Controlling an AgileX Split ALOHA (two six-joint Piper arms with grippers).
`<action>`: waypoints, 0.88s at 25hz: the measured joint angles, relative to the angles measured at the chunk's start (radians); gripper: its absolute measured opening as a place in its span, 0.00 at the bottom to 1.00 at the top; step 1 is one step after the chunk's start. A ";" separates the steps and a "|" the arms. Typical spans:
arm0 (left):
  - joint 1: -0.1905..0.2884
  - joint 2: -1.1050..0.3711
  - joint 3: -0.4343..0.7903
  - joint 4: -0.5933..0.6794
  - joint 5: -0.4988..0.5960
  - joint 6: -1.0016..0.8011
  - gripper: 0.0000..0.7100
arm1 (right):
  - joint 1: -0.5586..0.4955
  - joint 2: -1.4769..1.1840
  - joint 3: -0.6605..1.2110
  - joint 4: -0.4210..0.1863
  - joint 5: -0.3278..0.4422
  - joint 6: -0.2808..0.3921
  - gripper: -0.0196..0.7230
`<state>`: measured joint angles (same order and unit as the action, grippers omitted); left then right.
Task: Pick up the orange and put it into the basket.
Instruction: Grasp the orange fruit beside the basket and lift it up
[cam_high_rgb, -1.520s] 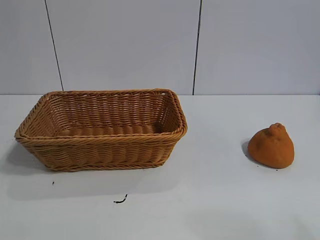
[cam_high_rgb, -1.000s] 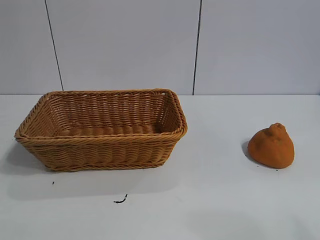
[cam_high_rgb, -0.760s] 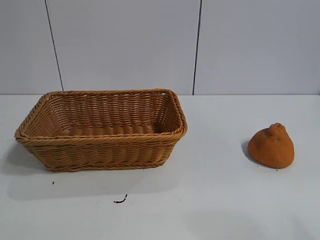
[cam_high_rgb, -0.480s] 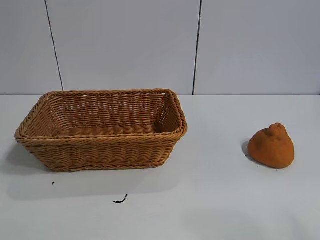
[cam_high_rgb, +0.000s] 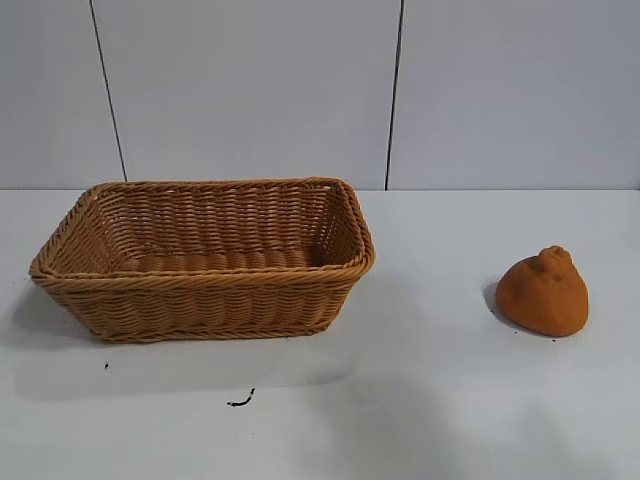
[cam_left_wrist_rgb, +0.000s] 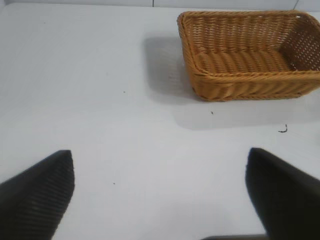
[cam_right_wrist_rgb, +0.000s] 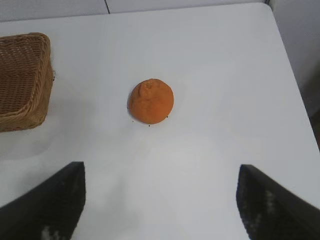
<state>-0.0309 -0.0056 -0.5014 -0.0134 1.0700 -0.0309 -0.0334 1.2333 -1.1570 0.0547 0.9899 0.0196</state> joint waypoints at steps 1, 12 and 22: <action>0.000 0.000 0.000 0.000 0.000 0.000 0.94 | 0.000 0.052 -0.037 0.005 0.003 0.000 0.79; 0.000 0.000 0.000 0.000 0.000 0.000 0.94 | 0.000 0.541 -0.225 0.088 0.011 -0.029 0.79; 0.000 0.000 0.000 0.000 0.000 0.000 0.94 | 0.000 0.758 -0.225 0.100 -0.041 -0.057 0.82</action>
<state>-0.0309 -0.0056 -0.5014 -0.0134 1.0700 -0.0309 -0.0334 1.9910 -1.3824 0.1549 0.9487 -0.0378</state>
